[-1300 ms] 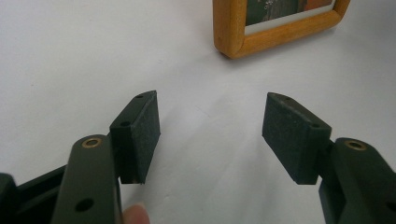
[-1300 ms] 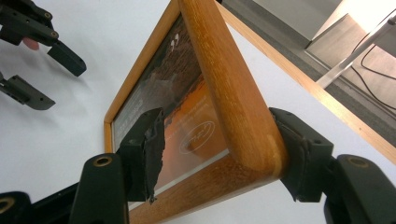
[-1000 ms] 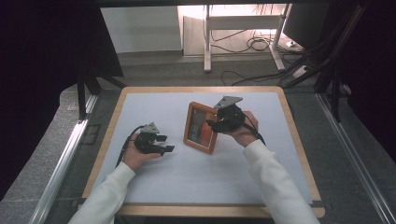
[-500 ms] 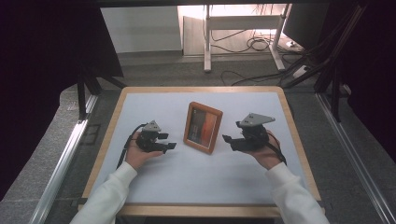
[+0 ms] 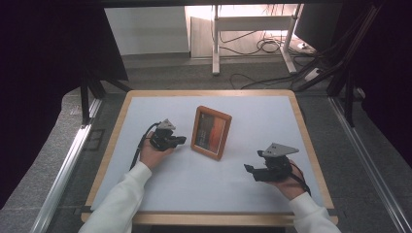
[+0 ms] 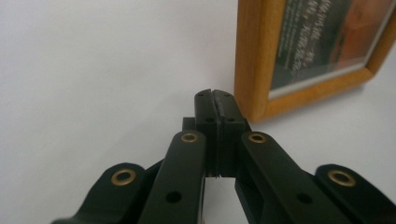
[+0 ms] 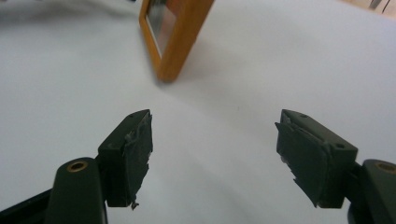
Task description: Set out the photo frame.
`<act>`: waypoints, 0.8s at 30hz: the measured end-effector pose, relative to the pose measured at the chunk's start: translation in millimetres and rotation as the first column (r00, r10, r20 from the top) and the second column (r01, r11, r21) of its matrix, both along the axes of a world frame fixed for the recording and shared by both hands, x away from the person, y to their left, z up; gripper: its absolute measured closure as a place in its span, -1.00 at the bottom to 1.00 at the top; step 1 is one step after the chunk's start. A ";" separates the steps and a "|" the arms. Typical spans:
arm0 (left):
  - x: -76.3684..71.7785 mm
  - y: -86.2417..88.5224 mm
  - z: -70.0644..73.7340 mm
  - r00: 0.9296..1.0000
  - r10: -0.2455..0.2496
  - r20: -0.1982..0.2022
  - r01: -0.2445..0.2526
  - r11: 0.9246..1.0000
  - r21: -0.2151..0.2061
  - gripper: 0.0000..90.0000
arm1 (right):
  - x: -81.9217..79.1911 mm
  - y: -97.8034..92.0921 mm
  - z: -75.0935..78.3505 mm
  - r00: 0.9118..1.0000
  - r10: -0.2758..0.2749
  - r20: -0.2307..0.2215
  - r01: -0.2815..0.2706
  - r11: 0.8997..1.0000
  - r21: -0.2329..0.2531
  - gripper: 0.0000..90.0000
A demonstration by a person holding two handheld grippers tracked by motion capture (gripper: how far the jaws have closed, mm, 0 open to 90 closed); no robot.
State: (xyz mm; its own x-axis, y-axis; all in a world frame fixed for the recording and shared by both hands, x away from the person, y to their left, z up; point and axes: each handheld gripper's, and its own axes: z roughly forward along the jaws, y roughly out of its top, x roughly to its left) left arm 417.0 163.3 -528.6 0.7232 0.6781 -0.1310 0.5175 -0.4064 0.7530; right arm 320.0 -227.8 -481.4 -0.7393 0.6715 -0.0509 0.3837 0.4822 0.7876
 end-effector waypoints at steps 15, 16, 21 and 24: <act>9.9 -15.4 -7.1 0.999 -0.039 -0.027 0.039 0.999 -0.012 1.00 | -7.2 -9.6 -12.7 1.000 -0.017 -0.016 0.017 1.000 -0.015 -0.42; 9.6 -15.7 -7.2 0.999 -0.039 -0.026 0.038 0.999 -0.013 1.00 | -7.4 -10.0 -12.4 1.000 -0.019 -0.015 0.019 1.000 -0.016 -0.42; 8.0 -15.6 -6.5 0.999 -0.047 -0.025 0.047 0.999 0.002 1.00 | -7.2 -11.6 -11.7 1.000 -0.025 -0.013 0.025 1.000 -0.014 -0.42; 5.4 -15.0 -5.1 0.998 -0.053 -0.022 0.053 0.999 0.004 1.00 | -7.1 -12.1 -11.8 1.000 -0.026 -0.013 0.026 1.000 -0.015 -0.42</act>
